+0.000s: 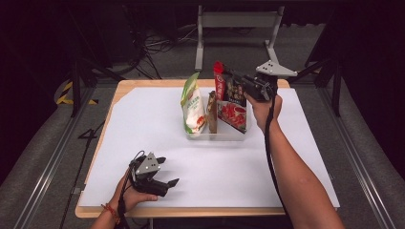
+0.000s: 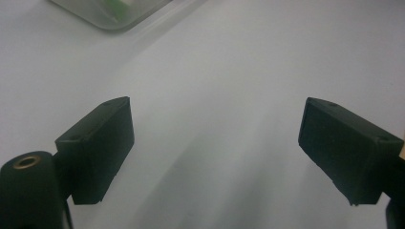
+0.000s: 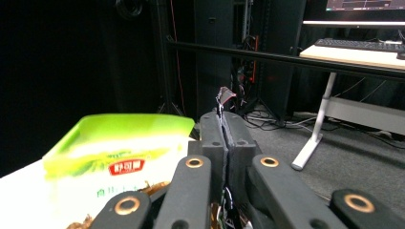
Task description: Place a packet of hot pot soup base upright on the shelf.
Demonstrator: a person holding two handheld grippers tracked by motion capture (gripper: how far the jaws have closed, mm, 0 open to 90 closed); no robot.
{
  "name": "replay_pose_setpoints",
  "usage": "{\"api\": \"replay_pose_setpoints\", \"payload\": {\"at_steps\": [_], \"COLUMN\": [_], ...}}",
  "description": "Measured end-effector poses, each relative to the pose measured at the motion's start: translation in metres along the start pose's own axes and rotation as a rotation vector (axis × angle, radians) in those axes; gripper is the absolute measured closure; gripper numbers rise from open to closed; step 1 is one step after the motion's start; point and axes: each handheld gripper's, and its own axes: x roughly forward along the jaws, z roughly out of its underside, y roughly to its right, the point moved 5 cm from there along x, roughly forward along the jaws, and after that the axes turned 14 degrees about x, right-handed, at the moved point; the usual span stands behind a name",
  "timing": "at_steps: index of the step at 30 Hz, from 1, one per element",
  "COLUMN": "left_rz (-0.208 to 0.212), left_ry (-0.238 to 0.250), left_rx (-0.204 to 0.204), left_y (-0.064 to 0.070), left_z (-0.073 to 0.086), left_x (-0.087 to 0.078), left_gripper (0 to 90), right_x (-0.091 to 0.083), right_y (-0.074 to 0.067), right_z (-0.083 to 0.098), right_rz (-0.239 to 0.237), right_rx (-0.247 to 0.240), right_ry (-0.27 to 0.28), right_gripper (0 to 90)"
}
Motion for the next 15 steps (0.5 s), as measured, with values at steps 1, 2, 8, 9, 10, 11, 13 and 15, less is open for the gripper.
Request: {"api": "replay_pose_setpoints", "payload": {"at_steps": [1, 2, 8, 9, 10, 11, 13, 15], "left_rz": [-0.002, -0.002, -0.001, -0.003, -0.003, -0.004, -0.005, -0.007], "left_ry": [-0.003, -0.003, -0.003, -0.004, -0.004, -0.004, -0.002, 0.0], "left_rx": [0.002, 0.002, 0.005, 0.005, 0.005, 0.006, 0.005, 0.002], "left_y": [-0.001, -0.001, -0.001, -0.001, -0.001, -0.001, -0.001, -0.001], "left_z": [0.0, 0.0, 0.0, 0.0, 0.0, 0.0, 0.0, 0.0], "left_x": [0.0, 0.0, 0.001, 0.001, 0.001, 0.001, 0.0, -0.001], "left_gripper": [12.5, 12.5, 12.2, 12.2, 12.2, 12.2, 12.2, 12.2], "right_x": [0.001, 0.001, 0.001, 0.001, 0.0, 0.0, -0.001, -0.003], "right_y": [0.001, 0.001, 0.003, 0.003, 0.003, 0.003, 0.002, 0.002], "right_z": [0.005, 0.005, 0.016, 0.017, 0.018, 0.02, 0.021, 0.023], "right_rz": [-0.009, -0.009, -0.02, -0.025, -0.027, -0.035, -0.037, -0.044], "right_rx": [0.0, 0.0, -0.001, -0.002, 0.002, -0.001, -0.006, -0.01], "right_ry": [0.001, 0.001, -0.009, -0.008, -0.005, -0.004, -0.006, -0.002], "right_gripper": [88.6, 88.6, 88.4, 88.4, 88.3, 88.2, 88.0, 87.9]}}
